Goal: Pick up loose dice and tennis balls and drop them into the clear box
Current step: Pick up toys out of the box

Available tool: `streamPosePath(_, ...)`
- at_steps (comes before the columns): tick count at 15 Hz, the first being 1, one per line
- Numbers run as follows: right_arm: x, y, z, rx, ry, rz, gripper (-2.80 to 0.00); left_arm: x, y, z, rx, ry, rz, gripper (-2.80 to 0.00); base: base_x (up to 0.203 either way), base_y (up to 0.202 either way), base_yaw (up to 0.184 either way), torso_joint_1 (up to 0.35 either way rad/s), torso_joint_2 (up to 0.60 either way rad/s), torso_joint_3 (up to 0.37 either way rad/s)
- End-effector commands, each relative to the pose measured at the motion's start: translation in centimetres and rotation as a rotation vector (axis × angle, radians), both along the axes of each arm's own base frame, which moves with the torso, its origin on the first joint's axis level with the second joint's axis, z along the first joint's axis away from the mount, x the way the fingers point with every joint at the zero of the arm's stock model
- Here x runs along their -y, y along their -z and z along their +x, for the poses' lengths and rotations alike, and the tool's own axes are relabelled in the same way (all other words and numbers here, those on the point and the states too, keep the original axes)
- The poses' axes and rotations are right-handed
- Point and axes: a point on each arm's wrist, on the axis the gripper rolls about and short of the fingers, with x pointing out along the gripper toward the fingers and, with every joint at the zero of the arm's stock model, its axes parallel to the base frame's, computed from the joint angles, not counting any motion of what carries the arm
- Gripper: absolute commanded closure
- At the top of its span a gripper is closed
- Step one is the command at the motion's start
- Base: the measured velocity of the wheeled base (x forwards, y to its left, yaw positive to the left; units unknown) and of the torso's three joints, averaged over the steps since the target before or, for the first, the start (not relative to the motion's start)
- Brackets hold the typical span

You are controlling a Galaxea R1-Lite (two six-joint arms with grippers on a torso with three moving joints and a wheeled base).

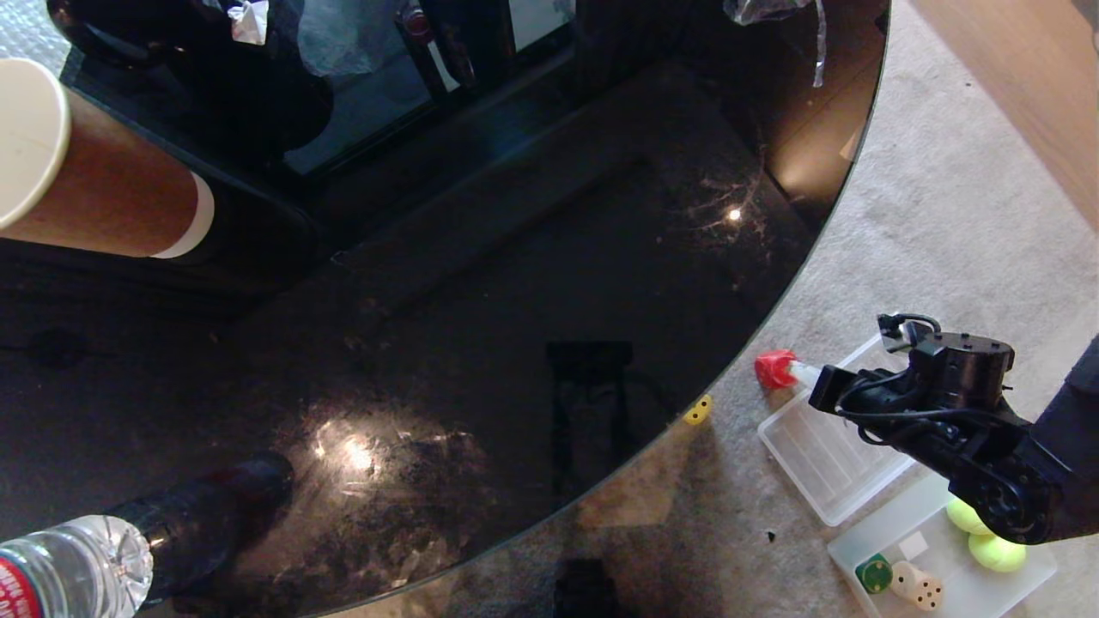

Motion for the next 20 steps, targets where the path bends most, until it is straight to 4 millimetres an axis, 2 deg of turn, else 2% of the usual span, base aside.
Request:
streamPosePath(1,0.1,0.8,0.3,-0.019,-0.006,0.005,-2.80,0.0,0.0,0.0,0.000,0.000,0.000,0.00,0.000,0.000,0.000,0.000,0.00,0.000)
streamPosePath(5,1.8,1.4,2.2,0.004,0.017,-0.001,-2.80,0.0,0.0,0.0,0.000,0.000,0.000,0.00,0.000,0.000,0.000,0.000,0.00,0.000)
streamPosePath(7,2.4,1.5,2.6,0.022,-0.022,-0.079,-2.80,0.0,0.0,0.0,-0.001,0.000,0.000,0.00,0.000,0.000,0.000,0.000,0.00,0.000)
streamPosePath(13,2.2,2.9,3.6,0.020,-0.181,-0.078,-2.80,0.0,0.0,0.0,0.000,0.000,0.000,0.00,0.000,0.000,0.000,0.000,0.00,0.000)
streamPosePath(17,2.2,3.8,4.4,0.025,-0.207,-0.124,-2.80,0.0,0.0,0.0,0.000,0.000,0.000,0.00,0.000,0.000,0.000,0.000,0.00,0.000)
streamPosePath(20,2.5,4.2,5.8,0.063,-0.224,-0.214,-2.80,0.0,0.0,0.0,0.000,0.000,0.000,0.00,0.000,0.000,0.000,0.000,0.00,0.000)
